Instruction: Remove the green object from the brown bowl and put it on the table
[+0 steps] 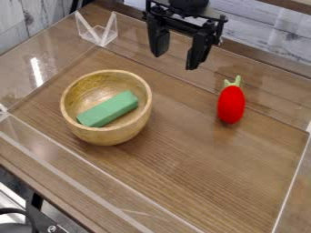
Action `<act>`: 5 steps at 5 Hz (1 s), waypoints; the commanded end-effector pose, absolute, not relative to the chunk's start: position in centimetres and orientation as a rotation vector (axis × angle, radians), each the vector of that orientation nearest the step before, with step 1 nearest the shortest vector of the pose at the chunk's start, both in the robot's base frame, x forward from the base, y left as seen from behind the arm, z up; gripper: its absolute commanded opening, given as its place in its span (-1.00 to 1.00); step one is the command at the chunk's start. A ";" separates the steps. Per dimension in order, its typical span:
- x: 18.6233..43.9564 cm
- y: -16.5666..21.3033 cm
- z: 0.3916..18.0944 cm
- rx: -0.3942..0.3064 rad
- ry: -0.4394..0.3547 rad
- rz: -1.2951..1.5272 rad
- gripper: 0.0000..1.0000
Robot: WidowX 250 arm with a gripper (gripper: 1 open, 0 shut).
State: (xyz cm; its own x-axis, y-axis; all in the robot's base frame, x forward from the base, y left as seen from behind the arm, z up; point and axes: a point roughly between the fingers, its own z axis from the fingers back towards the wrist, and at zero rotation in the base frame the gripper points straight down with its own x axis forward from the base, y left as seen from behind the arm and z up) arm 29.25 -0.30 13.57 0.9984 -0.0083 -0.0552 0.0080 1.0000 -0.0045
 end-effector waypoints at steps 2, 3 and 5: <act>25.7 1.4 12.9 0.004 0.071 -0.041 1.00; 24.2 2.4 13.4 0.006 0.041 0.046 1.00; 22.3 5.6 12.6 0.000 0.014 0.141 1.00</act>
State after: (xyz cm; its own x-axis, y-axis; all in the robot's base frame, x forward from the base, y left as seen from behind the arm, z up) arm 22.12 5.70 11.72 0.9867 0.1530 -0.0552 -0.1534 0.9882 -0.0024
